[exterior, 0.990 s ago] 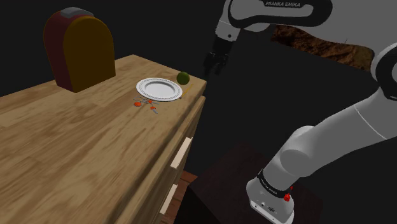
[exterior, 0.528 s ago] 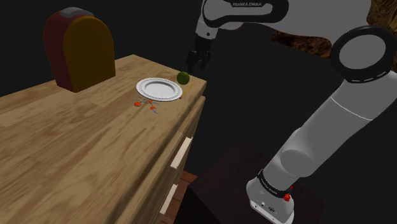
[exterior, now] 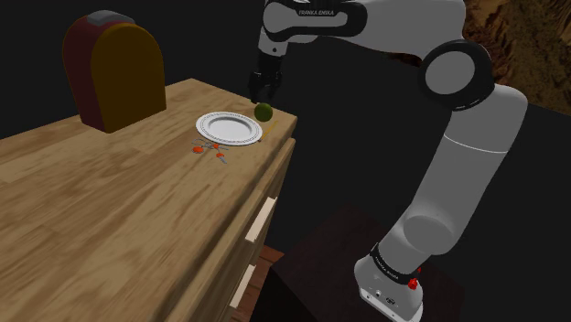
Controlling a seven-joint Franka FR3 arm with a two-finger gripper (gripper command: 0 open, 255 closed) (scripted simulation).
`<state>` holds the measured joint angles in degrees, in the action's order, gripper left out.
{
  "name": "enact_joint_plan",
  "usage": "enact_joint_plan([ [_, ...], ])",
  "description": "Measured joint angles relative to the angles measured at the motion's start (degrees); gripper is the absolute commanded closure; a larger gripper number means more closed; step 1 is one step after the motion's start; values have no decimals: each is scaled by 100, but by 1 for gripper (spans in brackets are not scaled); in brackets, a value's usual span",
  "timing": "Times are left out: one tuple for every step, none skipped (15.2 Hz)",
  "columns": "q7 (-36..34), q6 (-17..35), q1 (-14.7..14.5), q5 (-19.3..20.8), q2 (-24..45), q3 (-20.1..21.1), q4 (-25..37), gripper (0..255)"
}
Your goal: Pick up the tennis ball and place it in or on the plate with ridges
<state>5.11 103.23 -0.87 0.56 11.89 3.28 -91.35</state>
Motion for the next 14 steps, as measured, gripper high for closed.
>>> enact_joint_plan([
  [-4, 55, -4, 5, 38, 1, -17, 0],
  [2, 112, -2, 7, 52, 0, -61, 0],
  [-6, 175, -6, 10, 70, 2, -105, 0],
  [-9, 239, -8, 12, 99, 3, -140, 0],
  [-4, 326, -5, 11, 91, 1, -236, 0],
  [-10, 395, -7, 13, 101, 2, -294, 0],
  [-11, 425, -8, 14, 107, 3, -318, 0],
  [-9, 438, -7, 14, 107, 2, -331, 0],
  [-10, 446, -7, 14, 105, 2, -341, 0],
  [-9, 450, -7, 14, 104, 2, -345, 0],
  [-9, 452, -7, 14, 103, 2, -347, 0],
  [-9, 453, -7, 14, 103, 2, -349, 0],
  [-9, 453, -7, 14, 103, 2, -349, 255],
  [-9, 454, -5, 16, 100, 0, -346, 255],
])
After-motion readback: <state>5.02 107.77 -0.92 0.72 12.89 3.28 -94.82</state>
